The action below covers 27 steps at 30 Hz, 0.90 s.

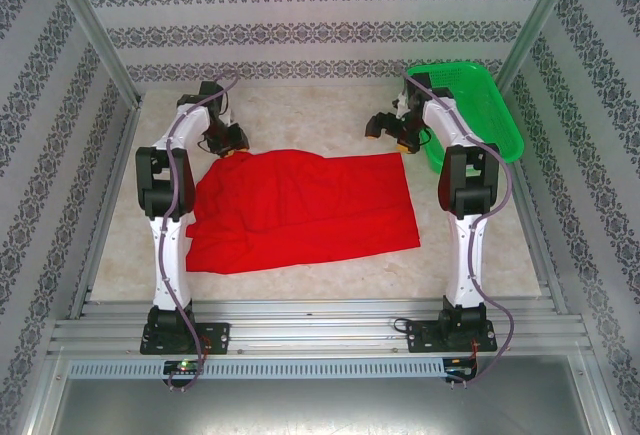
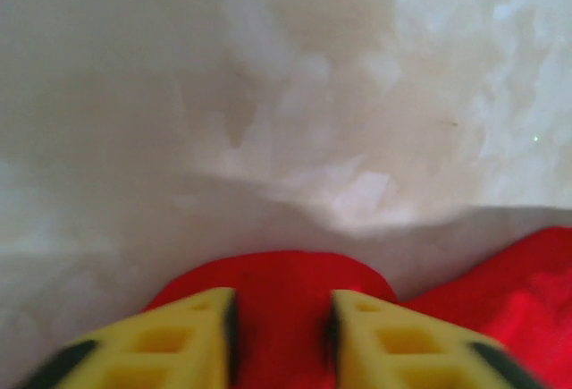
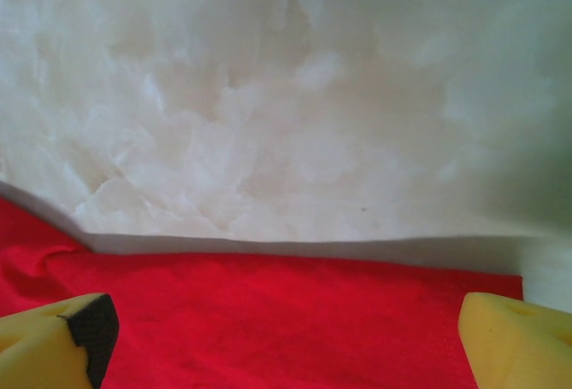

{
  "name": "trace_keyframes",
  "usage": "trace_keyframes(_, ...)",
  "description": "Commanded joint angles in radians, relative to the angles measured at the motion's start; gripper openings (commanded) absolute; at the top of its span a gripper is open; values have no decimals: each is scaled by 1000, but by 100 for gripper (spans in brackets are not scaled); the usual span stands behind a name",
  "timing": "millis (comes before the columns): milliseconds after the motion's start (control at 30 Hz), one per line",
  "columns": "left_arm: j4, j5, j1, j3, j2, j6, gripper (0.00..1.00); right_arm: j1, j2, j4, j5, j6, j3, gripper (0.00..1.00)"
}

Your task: Fold and stack the t-shirts

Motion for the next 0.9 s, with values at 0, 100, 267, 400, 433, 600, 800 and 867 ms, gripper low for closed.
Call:
trace_keyframes(0, -59, 22, -14, -11, -13, 60, 14, 10, -31, 5, 0, -9, -16, 98)
trace_keyframes(100, -17, -12, -14, -42, -92, 54, 6, 9, -57, 15, -5, -11, -35, 98)
trace_keyframes(267, 124, -71, -45, -162, -284, 33, 5, 2, -121, 71, -26, 13, -119, 98)
trace_keyframes(400, 221, -120, -71, -320, -429, 22, 6, -2, -175, 98, -29, 16, -185, 98)
trace_keyframes(433, 247, -133, -79, -365, -464, 25, 6, -4, -189, 101, -29, 16, -197, 98)
trace_keyframes(600, 398, -199, -140, -647, -663, 19, 8, -11, -267, 129, -27, 17, -291, 98)
trace_keyframes(800, 503, -239, -252, -968, -839, -109, 8, -13, -352, 167, -30, 34, -405, 98)
trace_keyframes(867, 526, -237, -305, -1047, -878, -168, 9, -14, -366, 168, -29, 34, -426, 98)
